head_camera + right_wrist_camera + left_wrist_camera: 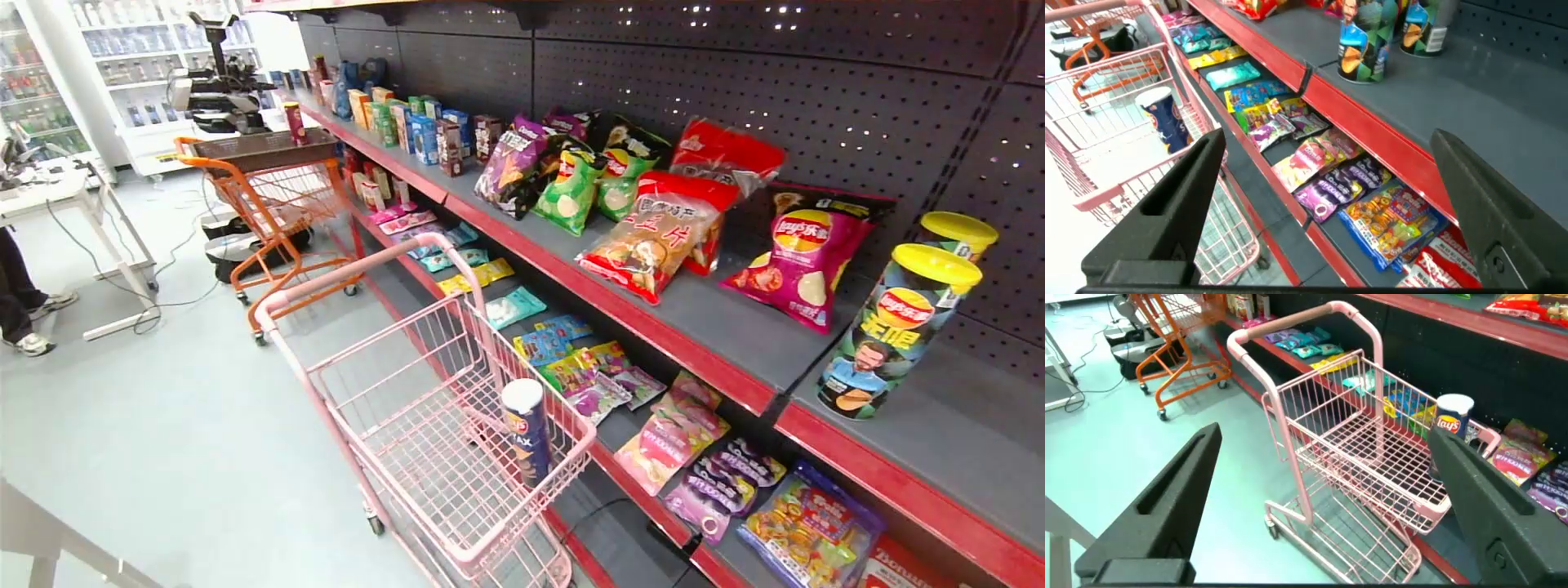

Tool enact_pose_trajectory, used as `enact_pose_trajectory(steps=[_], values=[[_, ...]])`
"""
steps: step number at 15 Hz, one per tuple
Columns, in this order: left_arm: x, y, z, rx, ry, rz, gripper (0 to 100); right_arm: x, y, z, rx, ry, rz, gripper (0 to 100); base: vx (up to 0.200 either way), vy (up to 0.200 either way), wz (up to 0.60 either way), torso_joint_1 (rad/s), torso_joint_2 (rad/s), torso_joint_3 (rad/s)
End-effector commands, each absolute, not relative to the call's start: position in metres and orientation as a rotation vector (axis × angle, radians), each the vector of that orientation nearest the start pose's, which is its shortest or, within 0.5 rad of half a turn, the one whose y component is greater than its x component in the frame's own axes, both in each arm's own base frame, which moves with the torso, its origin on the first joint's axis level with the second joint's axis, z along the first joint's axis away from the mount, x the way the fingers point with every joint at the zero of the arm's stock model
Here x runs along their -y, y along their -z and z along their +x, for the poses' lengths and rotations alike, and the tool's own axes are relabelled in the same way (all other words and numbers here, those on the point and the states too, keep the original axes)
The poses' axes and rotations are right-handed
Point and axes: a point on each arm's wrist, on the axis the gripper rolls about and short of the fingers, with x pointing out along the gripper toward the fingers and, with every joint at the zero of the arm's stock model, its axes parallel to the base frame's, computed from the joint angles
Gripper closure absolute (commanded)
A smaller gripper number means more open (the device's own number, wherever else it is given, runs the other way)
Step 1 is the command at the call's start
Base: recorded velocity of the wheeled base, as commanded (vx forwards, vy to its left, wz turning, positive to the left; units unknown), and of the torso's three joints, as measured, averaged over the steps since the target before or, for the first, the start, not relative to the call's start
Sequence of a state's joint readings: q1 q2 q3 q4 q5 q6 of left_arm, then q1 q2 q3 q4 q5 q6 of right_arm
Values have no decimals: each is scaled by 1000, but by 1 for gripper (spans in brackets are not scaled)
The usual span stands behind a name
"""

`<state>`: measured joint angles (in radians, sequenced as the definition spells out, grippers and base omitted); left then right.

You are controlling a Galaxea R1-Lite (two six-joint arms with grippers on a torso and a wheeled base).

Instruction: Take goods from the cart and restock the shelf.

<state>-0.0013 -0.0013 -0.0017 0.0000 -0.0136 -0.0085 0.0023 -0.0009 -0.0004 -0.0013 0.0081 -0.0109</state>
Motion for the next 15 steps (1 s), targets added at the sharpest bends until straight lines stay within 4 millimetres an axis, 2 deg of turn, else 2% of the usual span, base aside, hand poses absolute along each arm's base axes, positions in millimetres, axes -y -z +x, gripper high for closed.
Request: enact_pose_trajectory(steps=[1,9,15], values=[[0,-76,-23,1,15,-9,0,0,-76,-23,3,-11,-11,0,0,0,0,0,0,0],[0,-76,-23,1,15,-9,0,0,-76,-23,2,-9,-11,0,0,0,0,-8,11,9],[0,-76,-23,1,15,-9,0,0,-76,-23,2,-9,-11,0,0,0,0,-138,337,185]])
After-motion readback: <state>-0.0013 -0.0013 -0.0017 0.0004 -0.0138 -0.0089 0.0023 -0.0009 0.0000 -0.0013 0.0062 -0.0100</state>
